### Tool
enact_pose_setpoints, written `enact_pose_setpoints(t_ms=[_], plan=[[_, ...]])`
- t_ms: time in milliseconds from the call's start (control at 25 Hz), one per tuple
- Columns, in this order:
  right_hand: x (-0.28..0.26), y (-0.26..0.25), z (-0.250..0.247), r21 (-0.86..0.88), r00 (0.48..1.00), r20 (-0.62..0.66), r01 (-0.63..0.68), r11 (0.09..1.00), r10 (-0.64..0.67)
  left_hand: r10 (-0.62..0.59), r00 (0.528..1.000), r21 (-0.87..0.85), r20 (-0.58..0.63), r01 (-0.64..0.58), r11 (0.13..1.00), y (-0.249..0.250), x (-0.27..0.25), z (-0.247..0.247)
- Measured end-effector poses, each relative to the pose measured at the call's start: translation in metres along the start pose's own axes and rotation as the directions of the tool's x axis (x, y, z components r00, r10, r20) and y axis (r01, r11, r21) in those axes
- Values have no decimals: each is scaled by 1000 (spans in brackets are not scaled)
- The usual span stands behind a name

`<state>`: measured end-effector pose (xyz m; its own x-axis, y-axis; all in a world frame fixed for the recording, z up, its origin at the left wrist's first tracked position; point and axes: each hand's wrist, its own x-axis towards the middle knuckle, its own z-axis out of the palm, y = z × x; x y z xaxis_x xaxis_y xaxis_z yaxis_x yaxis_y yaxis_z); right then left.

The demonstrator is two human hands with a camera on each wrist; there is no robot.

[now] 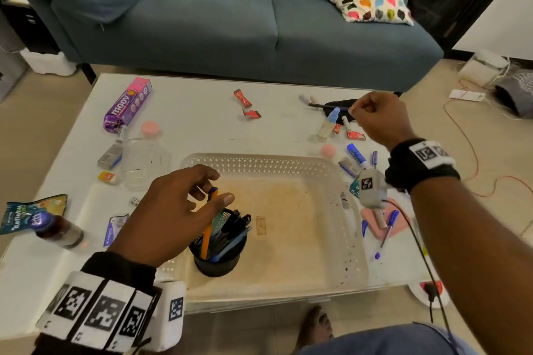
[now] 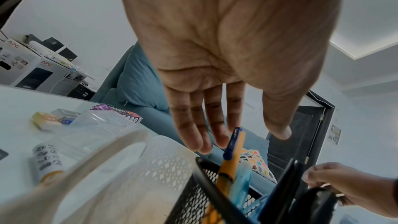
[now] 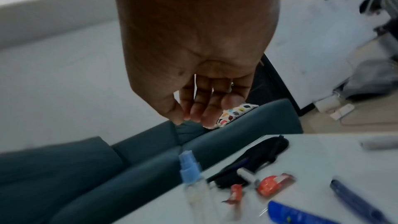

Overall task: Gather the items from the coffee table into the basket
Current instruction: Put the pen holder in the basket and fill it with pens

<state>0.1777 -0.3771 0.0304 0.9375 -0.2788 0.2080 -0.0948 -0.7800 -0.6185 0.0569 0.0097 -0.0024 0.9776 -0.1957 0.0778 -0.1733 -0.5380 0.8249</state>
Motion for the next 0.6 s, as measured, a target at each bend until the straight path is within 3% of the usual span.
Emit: enact_pose_setpoints(t_ms=[80,160,280,360,600], plan=[[45,26,0,-213,998,24,-53,975,60,-24,1000,-8,-7,24,1000,-1,-1,-1],[82,55,8,-334,978,125,-116,936,166,-52,999,-41,-17,51,998,-1,-2,-2],[115,82,30,-533,933,287,-32,846,216,-71,997,-60,-23,69,996,0,-1,-2],[128,87,46,-541,926,334,34,840,178,-78,997,-42,-24,77,996,0,-1,-2],[141,78,91,-568,906,371,48,822,203,-93,995,-54,-30,91,994,-3,-1,-7]])
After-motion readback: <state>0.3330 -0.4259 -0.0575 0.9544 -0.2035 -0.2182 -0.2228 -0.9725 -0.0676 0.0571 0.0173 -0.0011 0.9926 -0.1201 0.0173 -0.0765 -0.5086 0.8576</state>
